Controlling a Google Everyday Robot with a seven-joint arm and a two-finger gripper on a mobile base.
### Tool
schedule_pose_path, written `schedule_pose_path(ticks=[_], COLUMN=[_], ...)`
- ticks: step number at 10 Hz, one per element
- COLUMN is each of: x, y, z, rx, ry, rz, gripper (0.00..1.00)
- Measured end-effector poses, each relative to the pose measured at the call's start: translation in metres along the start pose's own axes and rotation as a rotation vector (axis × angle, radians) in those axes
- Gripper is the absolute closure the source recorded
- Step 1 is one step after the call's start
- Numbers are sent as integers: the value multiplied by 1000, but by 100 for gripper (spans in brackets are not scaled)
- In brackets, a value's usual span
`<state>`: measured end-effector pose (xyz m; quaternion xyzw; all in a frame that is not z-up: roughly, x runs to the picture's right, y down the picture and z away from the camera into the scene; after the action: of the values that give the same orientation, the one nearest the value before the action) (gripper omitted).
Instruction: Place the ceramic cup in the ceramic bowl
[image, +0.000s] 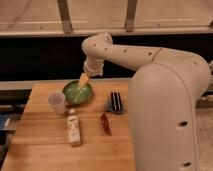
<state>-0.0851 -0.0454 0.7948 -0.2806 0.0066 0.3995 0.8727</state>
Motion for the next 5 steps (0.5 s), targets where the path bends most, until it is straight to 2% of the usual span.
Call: schedule_pose_path(ticks=[1,5], x=[3,3], y=[-5,-3], z=[-1,-1], rx=[8,3], ry=[2,1], rz=[4,5], gripper=[20,20])
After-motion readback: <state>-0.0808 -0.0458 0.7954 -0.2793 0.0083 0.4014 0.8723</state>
